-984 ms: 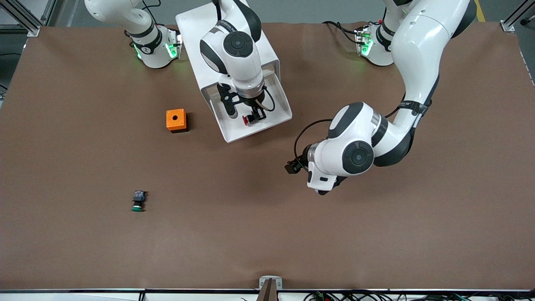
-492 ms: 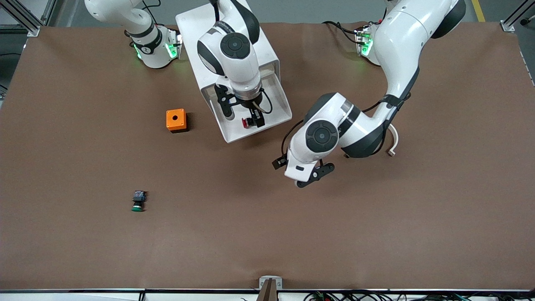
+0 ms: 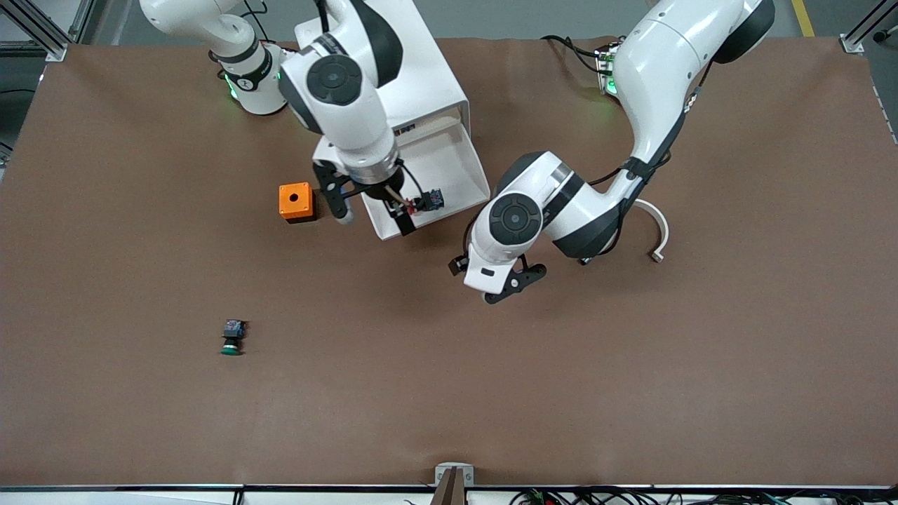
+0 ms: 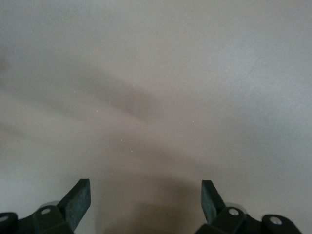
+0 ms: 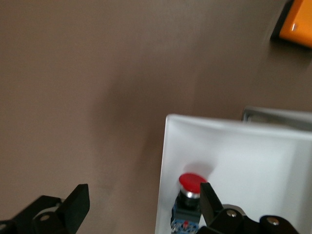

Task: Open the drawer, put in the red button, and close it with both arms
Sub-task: 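Withdraw the right gripper from the drawer while the left gripper pushes it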

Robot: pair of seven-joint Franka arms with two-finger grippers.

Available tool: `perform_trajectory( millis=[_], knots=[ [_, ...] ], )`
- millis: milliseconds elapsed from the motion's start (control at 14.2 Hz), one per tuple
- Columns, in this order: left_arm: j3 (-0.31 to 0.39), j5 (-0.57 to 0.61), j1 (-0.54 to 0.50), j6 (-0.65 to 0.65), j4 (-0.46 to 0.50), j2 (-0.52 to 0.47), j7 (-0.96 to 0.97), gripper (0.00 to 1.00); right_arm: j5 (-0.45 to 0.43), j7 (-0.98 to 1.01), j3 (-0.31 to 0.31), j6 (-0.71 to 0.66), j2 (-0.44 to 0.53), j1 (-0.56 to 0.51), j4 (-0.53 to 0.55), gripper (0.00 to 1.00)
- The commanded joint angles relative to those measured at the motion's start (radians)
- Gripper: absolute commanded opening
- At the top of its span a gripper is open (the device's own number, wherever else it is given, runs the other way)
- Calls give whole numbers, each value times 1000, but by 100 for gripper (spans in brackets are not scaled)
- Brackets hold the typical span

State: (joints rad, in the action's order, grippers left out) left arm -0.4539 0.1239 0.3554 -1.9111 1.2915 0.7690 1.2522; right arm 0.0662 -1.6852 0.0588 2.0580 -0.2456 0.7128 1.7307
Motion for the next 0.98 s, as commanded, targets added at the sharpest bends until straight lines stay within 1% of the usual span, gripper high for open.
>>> perform_trajectory(
  millis=[0,141,492,633,914],
  knots=[
    [0,23,14,-14,29,-27,32,100,9,206,-14,-114,9,-71,-71,100],
    [-2,22,24,-14,29,-30,30,100,47,310,-13,-162,11,-120,-106,100],
    [-5,17,65,-14,37,-25,32,100,49,470,-13,-289,19,-243,-172,100],
    [-5,16,76,-14,38,-22,38,100,49,559,-13,-291,43,-292,-172,100],
    [-5,8,97,-14,43,-14,47,100,50,822,-13,-308,81,-407,-171,100]
  ],
)
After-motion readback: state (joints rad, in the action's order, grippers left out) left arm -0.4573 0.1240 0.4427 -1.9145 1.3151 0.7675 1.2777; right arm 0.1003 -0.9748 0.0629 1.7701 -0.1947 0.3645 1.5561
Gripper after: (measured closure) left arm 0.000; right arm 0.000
